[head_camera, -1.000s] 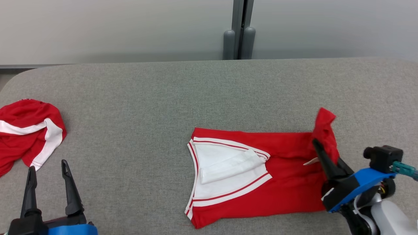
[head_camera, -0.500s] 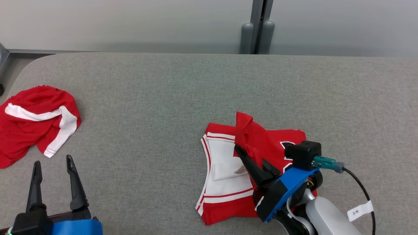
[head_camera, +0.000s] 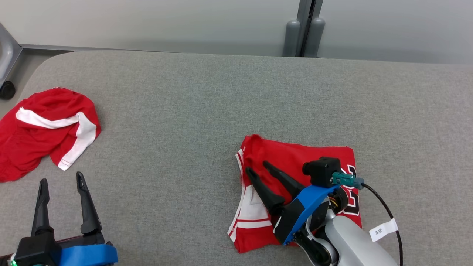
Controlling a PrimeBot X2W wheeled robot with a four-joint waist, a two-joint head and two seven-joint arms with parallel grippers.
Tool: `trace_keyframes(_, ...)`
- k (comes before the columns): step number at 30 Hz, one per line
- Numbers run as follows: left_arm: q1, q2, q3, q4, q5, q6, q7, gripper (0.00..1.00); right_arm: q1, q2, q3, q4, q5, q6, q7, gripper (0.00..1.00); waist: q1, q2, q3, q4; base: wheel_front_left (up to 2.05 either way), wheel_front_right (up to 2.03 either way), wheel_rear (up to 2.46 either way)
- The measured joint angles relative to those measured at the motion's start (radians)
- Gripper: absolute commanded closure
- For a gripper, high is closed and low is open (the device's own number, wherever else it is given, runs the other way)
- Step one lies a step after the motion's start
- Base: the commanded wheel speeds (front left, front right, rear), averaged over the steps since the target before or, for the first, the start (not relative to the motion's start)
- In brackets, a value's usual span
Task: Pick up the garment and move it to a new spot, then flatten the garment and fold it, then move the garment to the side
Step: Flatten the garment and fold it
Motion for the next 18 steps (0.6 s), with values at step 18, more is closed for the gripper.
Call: trace_keyframes(18,0.032,0.009,0.031,0.0,0.01,-0.002,0.0,0.0,0.053,-0.17,-0.252,-0.073,-0.127,0.0,-0.242,0.0,-0.0001,-0.0003,-0.087,-0.062,0.0,0.0,0.0)
